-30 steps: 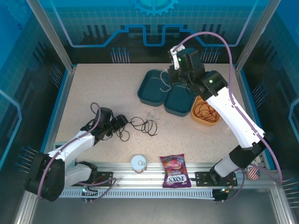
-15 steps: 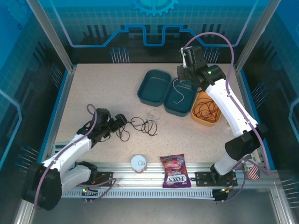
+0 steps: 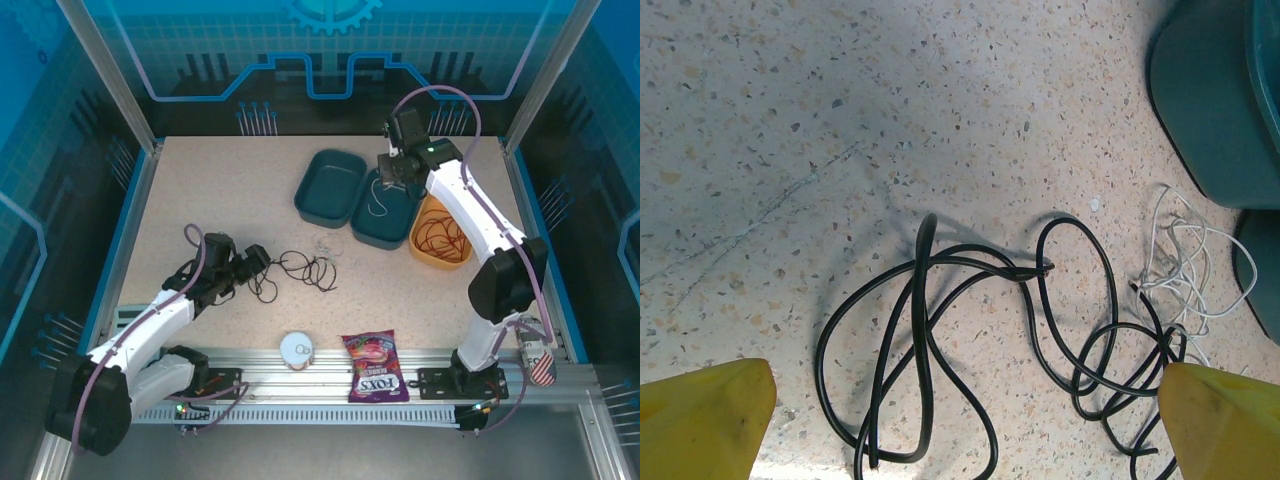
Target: Untangle the cables
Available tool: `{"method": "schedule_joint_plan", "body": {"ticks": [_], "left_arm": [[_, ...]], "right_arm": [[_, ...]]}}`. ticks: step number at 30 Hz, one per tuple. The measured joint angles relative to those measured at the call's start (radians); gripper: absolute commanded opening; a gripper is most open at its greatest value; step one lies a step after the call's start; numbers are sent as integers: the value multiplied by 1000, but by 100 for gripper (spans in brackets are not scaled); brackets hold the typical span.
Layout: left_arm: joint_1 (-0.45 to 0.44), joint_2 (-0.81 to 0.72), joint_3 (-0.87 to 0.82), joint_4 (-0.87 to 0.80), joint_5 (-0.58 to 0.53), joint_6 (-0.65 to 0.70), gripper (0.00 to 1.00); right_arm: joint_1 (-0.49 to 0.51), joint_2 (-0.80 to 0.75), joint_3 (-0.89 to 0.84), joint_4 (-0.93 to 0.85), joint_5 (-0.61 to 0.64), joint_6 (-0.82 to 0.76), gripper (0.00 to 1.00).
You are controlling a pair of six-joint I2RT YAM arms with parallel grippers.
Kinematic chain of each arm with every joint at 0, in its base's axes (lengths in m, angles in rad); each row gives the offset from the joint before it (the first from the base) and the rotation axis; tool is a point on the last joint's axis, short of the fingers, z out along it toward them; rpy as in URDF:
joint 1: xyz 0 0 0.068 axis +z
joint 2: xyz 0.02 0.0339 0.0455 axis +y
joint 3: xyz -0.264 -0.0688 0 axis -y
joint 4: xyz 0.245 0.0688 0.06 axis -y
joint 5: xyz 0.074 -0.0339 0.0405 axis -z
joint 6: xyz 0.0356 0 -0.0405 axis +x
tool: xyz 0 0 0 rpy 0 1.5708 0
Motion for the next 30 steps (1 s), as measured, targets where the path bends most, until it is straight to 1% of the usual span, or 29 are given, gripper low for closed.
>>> {"method": "schedule_joint_plan", "body": {"ticks": [2,6,10,22,26,30], "left_arm": [[0,0,0,0,0,7,99],[0,0,0,0,0,17,99],[0,0,0,0,0,18,99],[0,8,0,2,1,18,99],[0,27,0,3,10,21,99],[0,47,0,11,20,23,99]], "right_arm": [[-3,13,0,-2,-5,3,5],[-5,34,-4,-10,-8,7,15],[-5,40,-11,-19,-12,11,19],[0,29,-65,-26,-35,16,23],[41,-8,-101,-26,-38,30,25],[148,-40,-134,-25,-29,42,26]]}}
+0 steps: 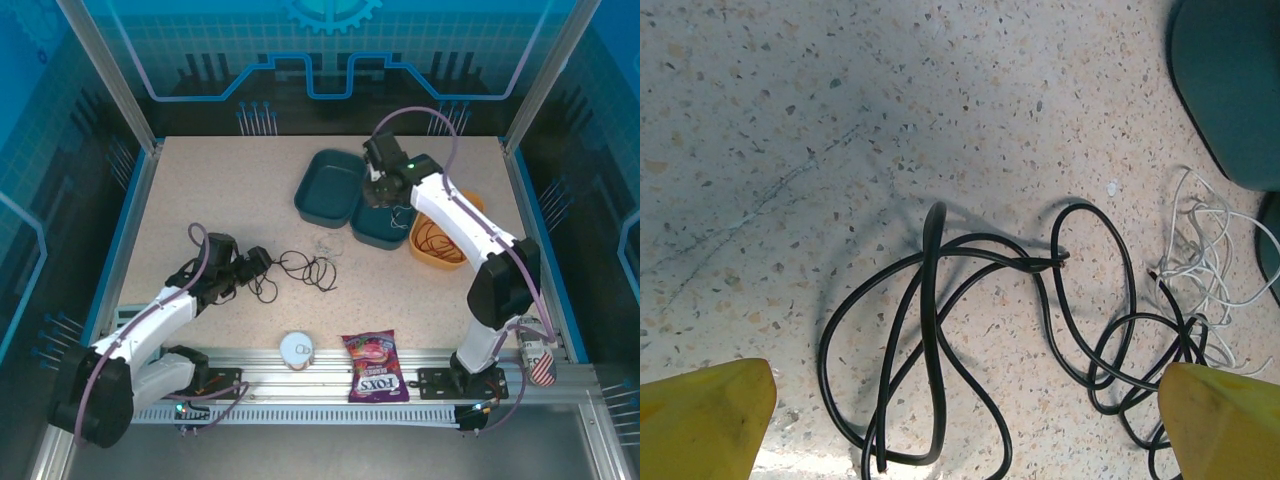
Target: Untangle the cables
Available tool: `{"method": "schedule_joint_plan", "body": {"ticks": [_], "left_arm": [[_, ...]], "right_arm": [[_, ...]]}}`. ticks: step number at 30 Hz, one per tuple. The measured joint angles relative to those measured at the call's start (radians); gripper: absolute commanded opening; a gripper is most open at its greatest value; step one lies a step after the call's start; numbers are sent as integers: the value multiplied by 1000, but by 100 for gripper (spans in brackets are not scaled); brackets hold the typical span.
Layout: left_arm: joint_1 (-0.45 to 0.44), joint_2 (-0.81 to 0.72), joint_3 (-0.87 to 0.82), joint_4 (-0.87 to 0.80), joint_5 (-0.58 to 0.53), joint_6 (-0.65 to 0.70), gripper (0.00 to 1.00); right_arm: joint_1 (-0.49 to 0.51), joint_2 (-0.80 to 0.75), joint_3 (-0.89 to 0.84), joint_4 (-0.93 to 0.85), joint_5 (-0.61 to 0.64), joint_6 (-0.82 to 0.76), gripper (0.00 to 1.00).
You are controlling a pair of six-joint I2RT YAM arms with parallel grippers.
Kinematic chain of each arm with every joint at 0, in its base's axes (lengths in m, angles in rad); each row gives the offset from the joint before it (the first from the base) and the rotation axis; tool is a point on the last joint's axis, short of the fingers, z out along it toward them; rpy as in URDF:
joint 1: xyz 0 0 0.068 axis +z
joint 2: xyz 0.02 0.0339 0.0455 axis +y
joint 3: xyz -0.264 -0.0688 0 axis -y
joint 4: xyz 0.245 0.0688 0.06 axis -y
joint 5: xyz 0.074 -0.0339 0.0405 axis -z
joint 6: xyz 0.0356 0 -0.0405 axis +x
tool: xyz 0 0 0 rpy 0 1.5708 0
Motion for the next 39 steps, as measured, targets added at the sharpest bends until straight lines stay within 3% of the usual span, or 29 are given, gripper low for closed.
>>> {"method": "schedule_joint_plan", "body": {"ticks": [6,11,26,39], "left_arm": [[0,19,4,11,11,1,99],[0,24,10,19,19,3,99],[0,10,11,27,26,13,99],[0,9,11,27,26,19,99]], "right_arm": [[167,-2,-30,1,21,45,30],[229,15,-48,9,24,105,35],[245,110,-228,152,23,415,35],[244,225,-230,240,27,497,38]]}}
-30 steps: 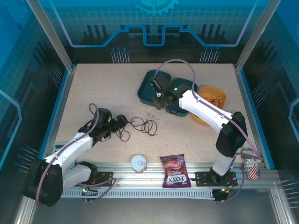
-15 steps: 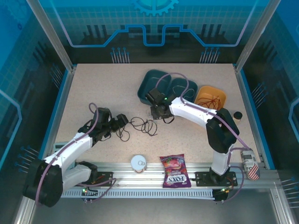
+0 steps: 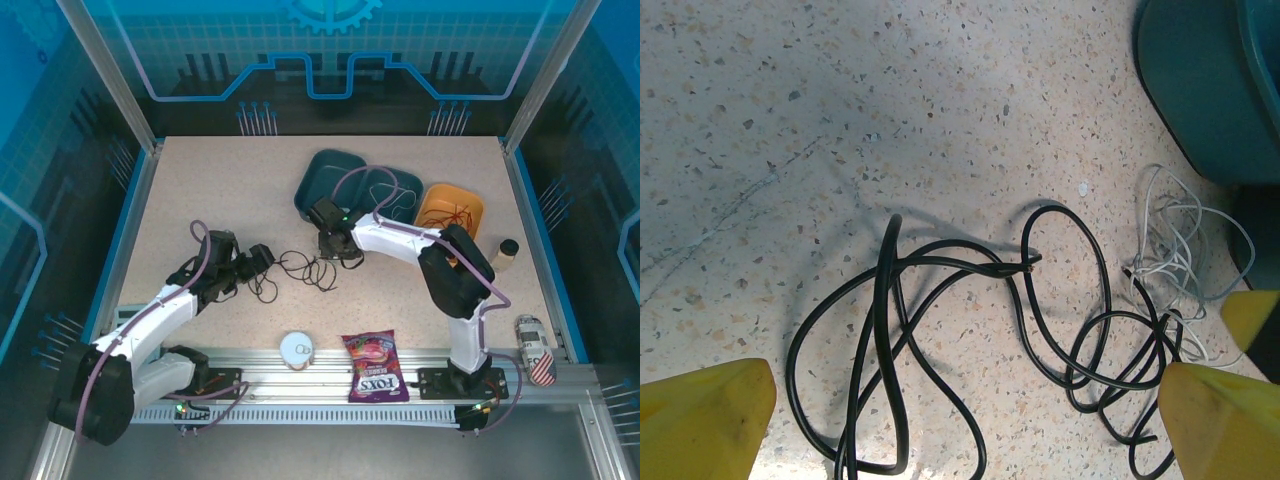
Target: Untangle the cables
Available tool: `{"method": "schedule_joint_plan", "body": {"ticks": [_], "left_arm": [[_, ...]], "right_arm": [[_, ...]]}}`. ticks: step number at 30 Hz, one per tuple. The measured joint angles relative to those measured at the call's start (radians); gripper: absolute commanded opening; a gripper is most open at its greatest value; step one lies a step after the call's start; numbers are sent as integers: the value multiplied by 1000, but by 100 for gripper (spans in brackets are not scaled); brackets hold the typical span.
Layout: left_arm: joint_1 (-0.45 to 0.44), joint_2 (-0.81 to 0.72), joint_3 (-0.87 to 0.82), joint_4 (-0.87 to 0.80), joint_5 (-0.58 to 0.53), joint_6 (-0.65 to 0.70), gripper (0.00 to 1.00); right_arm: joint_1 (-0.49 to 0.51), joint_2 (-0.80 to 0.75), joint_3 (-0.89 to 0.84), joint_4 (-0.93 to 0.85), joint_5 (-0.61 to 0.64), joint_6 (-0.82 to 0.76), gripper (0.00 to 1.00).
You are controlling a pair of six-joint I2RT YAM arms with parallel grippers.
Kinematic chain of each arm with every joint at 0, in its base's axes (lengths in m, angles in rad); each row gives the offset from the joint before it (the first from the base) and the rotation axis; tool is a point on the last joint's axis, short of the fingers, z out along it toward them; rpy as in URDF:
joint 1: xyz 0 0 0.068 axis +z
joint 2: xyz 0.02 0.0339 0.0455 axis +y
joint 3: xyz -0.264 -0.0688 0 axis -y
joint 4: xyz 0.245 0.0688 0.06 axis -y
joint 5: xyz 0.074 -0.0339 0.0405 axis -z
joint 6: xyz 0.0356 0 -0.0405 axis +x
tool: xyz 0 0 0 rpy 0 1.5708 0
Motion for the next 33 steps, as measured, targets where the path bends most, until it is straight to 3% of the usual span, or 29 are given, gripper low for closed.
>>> {"method": "schedule_joint_plan", "body": {"ticks": [22,30,33], "left_arm": [[0,6,-8,0,0,0,99],[0,6,-8,0,0,0,99],[0,6,-8,0,0,0,99]], "right_arm": [[-4,43,1,89,-2,4,40],[-4,51,4,110,-3,-14,14],[-2,51,8,111,2,-27,9]]}}
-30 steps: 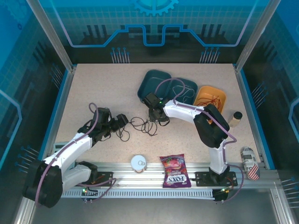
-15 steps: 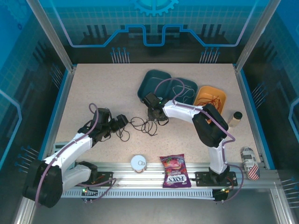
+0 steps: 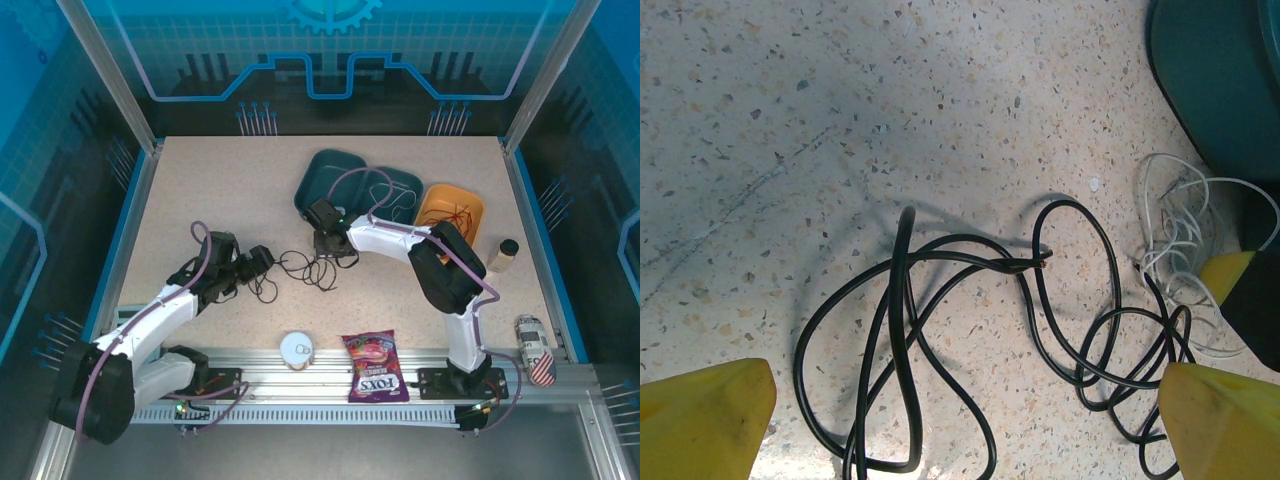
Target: Untangle the cables
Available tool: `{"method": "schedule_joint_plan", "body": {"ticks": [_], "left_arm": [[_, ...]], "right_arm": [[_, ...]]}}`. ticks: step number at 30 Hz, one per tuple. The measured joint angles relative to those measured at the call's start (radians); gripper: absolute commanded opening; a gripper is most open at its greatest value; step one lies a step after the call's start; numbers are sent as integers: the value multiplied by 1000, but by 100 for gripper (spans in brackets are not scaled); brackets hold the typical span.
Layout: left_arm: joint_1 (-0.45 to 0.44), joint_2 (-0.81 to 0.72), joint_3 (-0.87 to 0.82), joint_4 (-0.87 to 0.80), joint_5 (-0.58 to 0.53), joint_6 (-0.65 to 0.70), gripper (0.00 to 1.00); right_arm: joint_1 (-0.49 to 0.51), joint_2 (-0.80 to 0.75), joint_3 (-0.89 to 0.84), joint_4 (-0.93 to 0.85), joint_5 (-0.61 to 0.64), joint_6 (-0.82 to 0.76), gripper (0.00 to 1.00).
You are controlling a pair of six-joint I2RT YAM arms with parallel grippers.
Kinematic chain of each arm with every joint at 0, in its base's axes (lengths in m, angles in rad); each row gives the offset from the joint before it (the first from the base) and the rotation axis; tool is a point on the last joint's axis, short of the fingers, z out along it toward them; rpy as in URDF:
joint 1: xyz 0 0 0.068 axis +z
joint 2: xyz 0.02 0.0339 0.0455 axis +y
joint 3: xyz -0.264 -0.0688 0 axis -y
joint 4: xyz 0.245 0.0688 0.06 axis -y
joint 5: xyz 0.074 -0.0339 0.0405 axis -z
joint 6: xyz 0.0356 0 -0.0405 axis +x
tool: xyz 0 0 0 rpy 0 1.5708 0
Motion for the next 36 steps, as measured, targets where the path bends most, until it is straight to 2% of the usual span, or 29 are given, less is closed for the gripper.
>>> {"method": "schedule_joint_plan", "body": {"ticks": [7,15,25,32,36], "left_arm": [[0,0,0,0,0,6,99],[0,0,0,3,3,23,99],[0,-34,0,53,39,29,99],[0,-55,0,113,70,13,89],[0,-53,0,159,95,-8,82]], "right_arm": [[50,-33,2,7,13,-83,4],[85,-178,2,28,-22,-156,3],[85,-274,-14,99,-172,-212,4],[85,-296,-87,135,-242,-214,3],[85,-296,-136,162,-284,-222,7]]}}
